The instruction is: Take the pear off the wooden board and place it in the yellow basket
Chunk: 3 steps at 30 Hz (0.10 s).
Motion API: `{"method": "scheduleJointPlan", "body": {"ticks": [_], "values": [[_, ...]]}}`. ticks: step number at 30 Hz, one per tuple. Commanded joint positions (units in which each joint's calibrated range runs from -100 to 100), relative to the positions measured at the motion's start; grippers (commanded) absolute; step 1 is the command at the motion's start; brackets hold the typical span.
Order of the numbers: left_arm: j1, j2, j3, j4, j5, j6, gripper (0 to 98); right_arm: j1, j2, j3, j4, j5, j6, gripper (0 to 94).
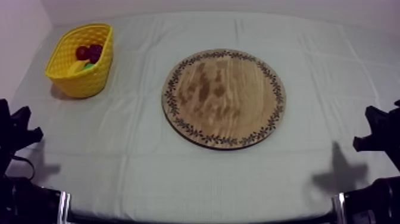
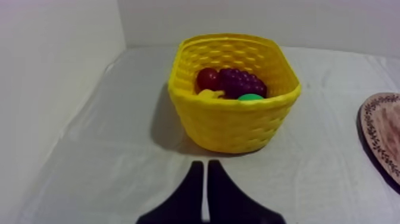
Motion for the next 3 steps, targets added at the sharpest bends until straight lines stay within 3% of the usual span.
{"method": "scheduleJointPlan", "body": {"ticks": [1,3], "values": [[0.03,-0.02,0.05,-0.01,-0.06,-0.12,0.1,0.00,-0.05,0.00,0.02,0.01,0.01,0.3],[0.04,-0.02,0.06,-0.01,-0.06,-0.33,0.1,0.00,-0.05,0.00,0.02,0.01,0.01,0.3]]}}
